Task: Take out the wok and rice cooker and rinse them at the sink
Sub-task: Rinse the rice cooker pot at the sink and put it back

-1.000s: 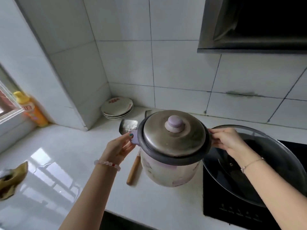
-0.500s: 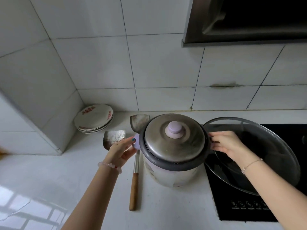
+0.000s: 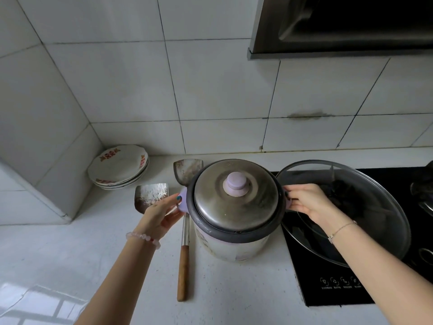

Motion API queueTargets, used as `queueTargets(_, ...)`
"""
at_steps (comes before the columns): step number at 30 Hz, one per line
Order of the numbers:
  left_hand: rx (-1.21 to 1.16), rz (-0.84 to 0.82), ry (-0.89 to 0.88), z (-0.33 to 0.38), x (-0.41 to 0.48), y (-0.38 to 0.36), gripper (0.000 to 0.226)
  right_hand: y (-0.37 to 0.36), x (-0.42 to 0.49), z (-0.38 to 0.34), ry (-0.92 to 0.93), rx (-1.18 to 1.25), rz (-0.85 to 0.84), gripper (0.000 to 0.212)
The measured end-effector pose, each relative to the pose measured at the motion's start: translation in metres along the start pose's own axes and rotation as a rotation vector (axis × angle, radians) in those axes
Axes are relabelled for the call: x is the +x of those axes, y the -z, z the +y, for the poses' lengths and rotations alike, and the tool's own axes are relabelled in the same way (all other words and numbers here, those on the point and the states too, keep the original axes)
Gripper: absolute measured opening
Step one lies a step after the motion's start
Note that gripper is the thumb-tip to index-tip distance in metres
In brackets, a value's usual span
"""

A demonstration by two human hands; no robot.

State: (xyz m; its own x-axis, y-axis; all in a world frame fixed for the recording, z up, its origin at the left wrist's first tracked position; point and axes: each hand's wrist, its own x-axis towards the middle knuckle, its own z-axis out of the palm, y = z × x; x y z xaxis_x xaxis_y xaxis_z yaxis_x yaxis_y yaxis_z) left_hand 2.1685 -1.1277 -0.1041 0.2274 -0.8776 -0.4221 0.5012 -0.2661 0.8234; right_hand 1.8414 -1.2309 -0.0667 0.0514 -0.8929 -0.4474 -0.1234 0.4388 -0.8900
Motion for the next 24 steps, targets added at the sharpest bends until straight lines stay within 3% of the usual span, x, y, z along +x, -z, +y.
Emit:
queueTargets(11, -0.026, 0.102, 0.053, 0.000, -0.005, -0.002, 0.037, 0.002, -0.005, 0.008, -0.014, 0.172, -0.034, 0.033)
queueTargets(24, 0.061, 0.276, -0.052, 0.000, -0.013, -0.016, 0.007, -0.001, -0.014, 0.005, 0.008, 0.161, 0.039, 0.033)
